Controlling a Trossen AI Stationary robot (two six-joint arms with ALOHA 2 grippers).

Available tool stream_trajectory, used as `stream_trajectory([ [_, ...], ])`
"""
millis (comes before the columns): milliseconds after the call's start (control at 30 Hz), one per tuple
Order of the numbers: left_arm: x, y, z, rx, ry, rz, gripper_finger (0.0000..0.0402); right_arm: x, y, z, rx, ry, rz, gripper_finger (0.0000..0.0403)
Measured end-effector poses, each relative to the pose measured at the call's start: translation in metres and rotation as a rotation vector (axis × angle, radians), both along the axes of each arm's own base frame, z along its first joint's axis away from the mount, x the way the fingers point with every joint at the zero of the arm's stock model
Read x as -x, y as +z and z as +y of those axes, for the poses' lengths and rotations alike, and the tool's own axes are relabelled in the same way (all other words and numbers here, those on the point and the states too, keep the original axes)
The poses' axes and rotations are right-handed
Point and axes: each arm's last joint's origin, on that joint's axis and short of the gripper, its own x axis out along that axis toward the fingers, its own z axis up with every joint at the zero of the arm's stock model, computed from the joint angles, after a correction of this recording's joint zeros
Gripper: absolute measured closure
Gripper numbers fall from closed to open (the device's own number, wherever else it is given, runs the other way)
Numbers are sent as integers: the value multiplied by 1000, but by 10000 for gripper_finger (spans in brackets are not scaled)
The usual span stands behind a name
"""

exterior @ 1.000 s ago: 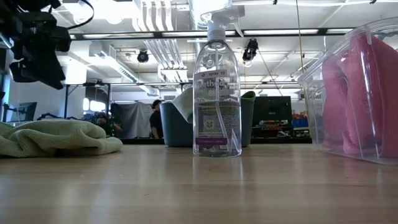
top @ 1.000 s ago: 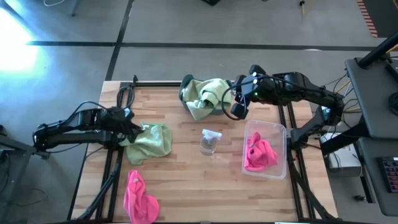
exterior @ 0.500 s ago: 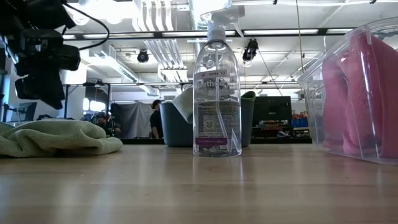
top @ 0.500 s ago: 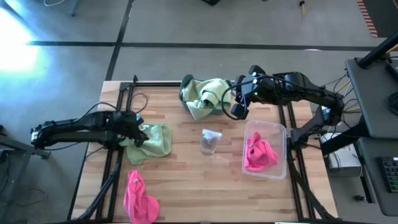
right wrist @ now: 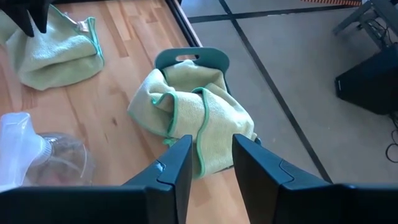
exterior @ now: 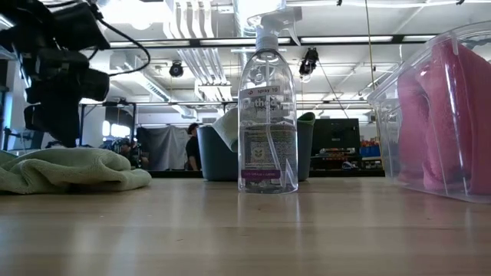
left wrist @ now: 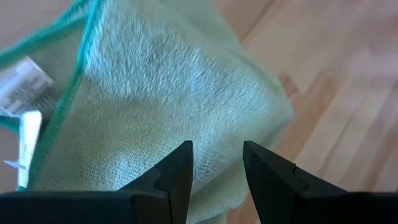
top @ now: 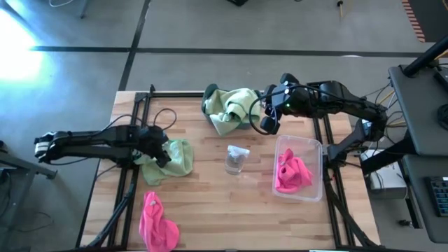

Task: Sort microfiber towel by color & place in baskets
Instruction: Put the green microfiber towel into the blue bin

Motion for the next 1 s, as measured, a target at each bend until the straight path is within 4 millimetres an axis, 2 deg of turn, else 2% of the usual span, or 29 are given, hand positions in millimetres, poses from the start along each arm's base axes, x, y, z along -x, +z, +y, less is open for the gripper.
stream_trajectory([
  [167,-10,-9,0,47,-72,55,267,1,-1,0,-1,0,13,296],
  [633,-38,-41,6,37,-154,184,199,1,-1,0,-1,0,19,297],
  [833,-49,-56,8,58,-155,239,192,1,-1,0,-1,0,20,298],
  [1000,-56,-58,9,60,-148,270,192,1,-1,0,-1,0,20,305],
])
